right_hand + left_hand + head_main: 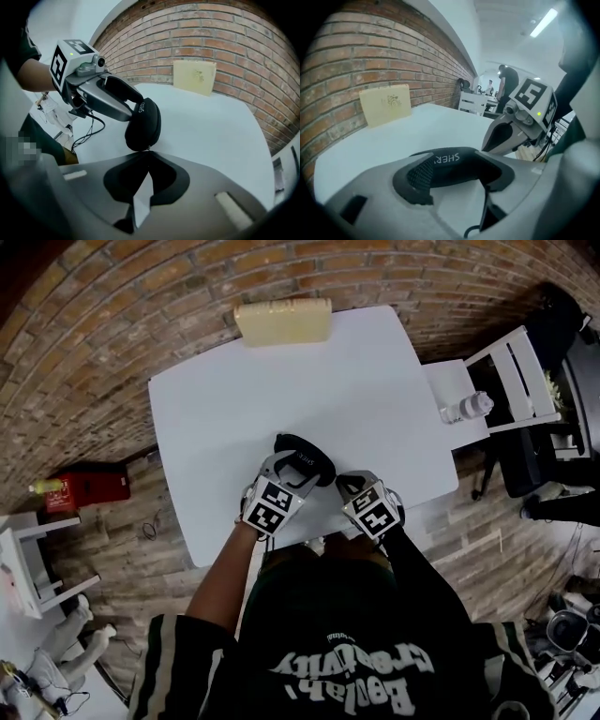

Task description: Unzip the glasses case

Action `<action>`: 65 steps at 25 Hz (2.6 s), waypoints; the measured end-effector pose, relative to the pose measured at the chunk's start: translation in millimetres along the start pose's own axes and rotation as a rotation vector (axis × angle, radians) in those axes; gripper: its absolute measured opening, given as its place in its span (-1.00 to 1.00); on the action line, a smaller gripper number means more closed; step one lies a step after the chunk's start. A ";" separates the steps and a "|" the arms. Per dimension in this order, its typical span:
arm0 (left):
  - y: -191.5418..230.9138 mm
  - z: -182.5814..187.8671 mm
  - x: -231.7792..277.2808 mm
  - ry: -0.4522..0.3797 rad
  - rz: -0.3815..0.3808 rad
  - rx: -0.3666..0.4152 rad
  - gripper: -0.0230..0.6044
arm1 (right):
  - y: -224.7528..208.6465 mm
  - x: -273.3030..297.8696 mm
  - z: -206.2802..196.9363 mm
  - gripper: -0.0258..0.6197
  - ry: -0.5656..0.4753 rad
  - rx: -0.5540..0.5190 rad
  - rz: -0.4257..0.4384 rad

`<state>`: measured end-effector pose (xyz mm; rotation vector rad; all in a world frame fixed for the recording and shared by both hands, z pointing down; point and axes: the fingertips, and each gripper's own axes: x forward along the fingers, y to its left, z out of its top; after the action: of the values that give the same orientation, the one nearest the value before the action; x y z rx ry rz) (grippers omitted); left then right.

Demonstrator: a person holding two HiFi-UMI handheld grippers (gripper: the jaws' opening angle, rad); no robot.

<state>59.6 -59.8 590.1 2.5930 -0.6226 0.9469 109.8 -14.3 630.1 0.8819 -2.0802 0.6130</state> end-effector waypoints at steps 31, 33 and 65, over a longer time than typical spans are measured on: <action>31.6 -21.1 -14.2 -0.033 0.173 -0.121 -0.69 | 57.9 43.9 18.7 -0.87 0.006 -0.059 0.025; 33.3 -22.1 -14.2 -0.038 0.174 -0.135 -0.70 | 56.1 43.7 19.5 -0.87 0.004 -0.083 0.017; 37.2 -24.3 -16.7 -0.059 0.170 -0.139 -0.78 | 34.7 43.4 34.0 -0.87 0.000 -0.117 -0.023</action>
<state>16.7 -76.5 602.0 2.4829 -0.9039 0.8458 47.8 -31.1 641.0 0.8374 -2.0806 0.4738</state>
